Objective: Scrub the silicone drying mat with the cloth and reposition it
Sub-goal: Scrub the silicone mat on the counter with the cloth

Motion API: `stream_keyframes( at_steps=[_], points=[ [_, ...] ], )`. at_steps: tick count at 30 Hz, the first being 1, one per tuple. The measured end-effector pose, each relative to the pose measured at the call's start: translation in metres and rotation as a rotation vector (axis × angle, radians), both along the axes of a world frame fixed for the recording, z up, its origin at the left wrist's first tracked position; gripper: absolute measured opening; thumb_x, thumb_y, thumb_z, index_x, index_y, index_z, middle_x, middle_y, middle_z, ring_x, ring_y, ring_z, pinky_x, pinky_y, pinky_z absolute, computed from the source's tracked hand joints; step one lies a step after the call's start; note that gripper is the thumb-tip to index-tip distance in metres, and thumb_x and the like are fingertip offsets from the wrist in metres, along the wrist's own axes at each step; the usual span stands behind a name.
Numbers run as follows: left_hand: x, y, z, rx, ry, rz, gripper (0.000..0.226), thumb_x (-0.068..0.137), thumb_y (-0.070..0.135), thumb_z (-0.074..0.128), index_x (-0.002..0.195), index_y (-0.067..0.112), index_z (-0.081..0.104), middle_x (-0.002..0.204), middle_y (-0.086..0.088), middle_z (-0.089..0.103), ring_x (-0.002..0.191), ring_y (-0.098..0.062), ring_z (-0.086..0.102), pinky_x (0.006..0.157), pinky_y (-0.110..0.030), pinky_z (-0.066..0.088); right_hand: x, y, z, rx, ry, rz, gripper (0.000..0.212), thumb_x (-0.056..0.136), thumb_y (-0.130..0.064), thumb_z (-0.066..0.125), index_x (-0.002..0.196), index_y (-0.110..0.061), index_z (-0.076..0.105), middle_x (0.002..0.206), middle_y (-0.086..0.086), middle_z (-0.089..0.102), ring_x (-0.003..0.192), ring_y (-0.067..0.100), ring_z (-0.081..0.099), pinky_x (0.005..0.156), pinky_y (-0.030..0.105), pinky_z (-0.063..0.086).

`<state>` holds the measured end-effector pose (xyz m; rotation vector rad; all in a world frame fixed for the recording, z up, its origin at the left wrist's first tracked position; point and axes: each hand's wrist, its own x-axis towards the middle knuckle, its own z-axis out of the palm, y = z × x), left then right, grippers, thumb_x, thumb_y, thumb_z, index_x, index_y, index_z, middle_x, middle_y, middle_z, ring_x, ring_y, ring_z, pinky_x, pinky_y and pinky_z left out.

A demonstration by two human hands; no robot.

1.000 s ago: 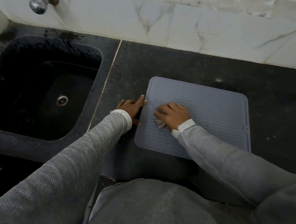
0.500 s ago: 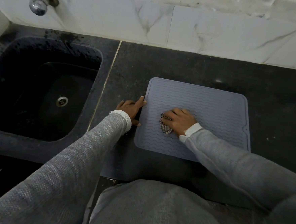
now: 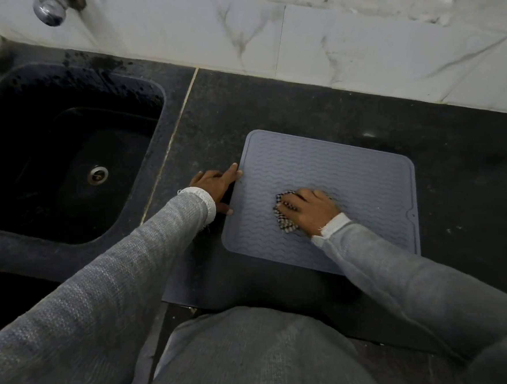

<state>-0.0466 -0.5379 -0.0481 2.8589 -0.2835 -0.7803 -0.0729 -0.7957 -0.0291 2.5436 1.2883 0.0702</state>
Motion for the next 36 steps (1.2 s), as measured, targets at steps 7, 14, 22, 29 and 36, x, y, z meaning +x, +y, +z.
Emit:
stream_keyframes(
  at_steps=[7, 14, 22, 29, 36],
  points=[
    [0.000, -0.003, 0.003, 0.024, 0.008, 0.006, 0.105, 0.076, 0.038, 0.073, 0.150, 0.028, -0.001, 0.151, -0.012, 0.025, 0.141, -0.028, 0.019, 0.115, -0.047, 0.009, 0.013, 0.024, 0.005, 0.096, 0.108, -0.076, 0.037, 0.058, -0.026, 0.083, 0.094, -0.024, 0.075, 0.102, -0.002, 0.071, 0.086, 0.023, 0.067, 0.069, 0.030, 0.053],
    [-0.001, -0.004, 0.002, 0.035, 0.010, 0.005, 0.103, 0.077, 0.038, 0.072, 0.150, 0.028, -0.001, 0.152, -0.010, 0.025, 0.141, -0.027, 0.019, 0.115, -0.047, 0.008, 0.001, -0.032, -0.010, 0.029, 0.034, -0.073, 0.032, 0.076, -0.016, 0.050, 0.097, -0.021, 0.074, 0.100, -0.001, 0.072, 0.081, 0.022, 0.068, 0.065, 0.028, 0.051],
    [-0.012, -0.031, 0.005, 0.061, -0.108, -0.006, 0.108, 0.073, 0.053, 0.069, 0.148, 0.028, -0.004, 0.153, 0.000, 0.022, 0.141, -0.024, 0.017, 0.116, -0.050, 0.005, -0.002, -0.034, -0.008, 0.089, 0.011, -0.119, 0.032, 0.059, -0.021, 0.077, 0.090, -0.024, 0.075, 0.095, -0.005, 0.072, 0.078, 0.020, 0.068, 0.062, 0.027, 0.053],
    [-0.022, -0.103, -0.012, -0.021, -0.161, -0.150, 0.117, 0.059, 0.060, 0.074, 0.148, 0.033, 0.003, 0.156, 0.001, 0.008, 0.142, -0.026, 0.011, 0.113, -0.049, 0.014, 0.003, -0.034, -0.014, 0.033, 0.212, -0.295, 0.045, 0.094, -0.019, 0.045, 0.139, -0.024, 0.039, 0.144, -0.002, 0.038, 0.125, 0.027, 0.035, 0.097, 0.039, 0.031],
    [-0.019, -0.111, -0.022, 0.035, -0.130, -0.110, 0.127, 0.051, 0.062, 0.079, 0.148, 0.019, 0.009, 0.154, 0.000, 0.009, 0.140, -0.025, 0.010, 0.110, -0.048, 0.022, 0.003, -0.013, -0.010, 0.079, 0.176, -0.276, 0.038, 0.095, -0.025, 0.043, 0.132, -0.024, 0.048, 0.140, -0.003, 0.044, 0.122, 0.027, 0.041, 0.095, 0.038, 0.034]
  ],
)
